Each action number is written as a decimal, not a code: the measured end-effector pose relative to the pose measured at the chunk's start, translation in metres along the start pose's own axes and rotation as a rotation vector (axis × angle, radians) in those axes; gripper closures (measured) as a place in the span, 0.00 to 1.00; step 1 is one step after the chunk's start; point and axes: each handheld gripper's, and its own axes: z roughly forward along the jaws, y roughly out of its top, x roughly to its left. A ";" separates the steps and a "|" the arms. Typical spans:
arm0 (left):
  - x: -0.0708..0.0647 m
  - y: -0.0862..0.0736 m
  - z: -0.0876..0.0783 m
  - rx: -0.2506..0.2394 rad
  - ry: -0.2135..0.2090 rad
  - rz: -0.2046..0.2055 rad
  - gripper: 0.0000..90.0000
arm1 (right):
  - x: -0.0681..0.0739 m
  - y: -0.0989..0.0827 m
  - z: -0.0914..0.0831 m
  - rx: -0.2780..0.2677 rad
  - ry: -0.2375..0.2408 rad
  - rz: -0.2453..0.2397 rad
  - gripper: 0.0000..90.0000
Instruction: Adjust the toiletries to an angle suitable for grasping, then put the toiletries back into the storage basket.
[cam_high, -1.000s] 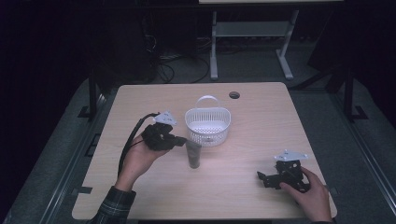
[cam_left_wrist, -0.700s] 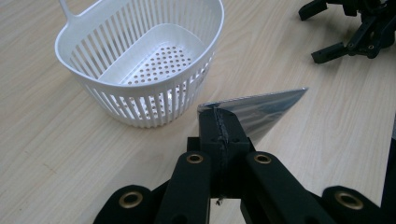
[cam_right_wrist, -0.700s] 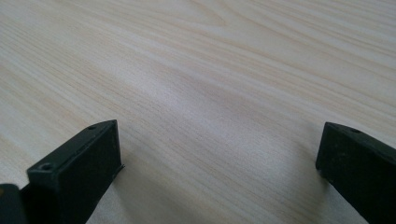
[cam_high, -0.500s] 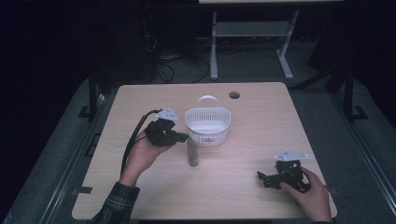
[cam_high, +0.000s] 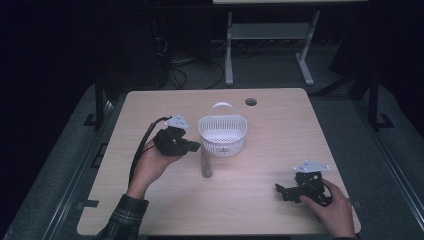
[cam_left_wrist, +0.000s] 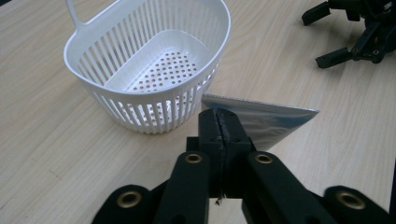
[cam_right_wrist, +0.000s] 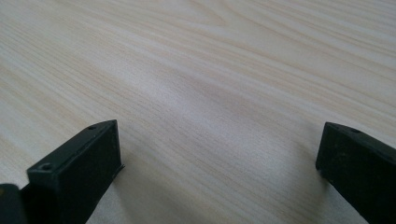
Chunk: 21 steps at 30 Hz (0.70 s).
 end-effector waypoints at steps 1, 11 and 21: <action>0.000 -0.001 -0.001 0.000 -0.001 0.001 0.91 | 0.000 0.000 0.000 -0.001 -0.001 0.000 0.00; 0.001 -0.011 -0.009 -0.020 0.012 -0.009 0.56 | 0.000 0.000 0.000 0.001 -0.001 0.000 0.00; -0.004 -0.010 -0.010 0.000 0.000 0.018 0.27 | 0.000 0.000 0.000 0.001 0.000 0.000 0.00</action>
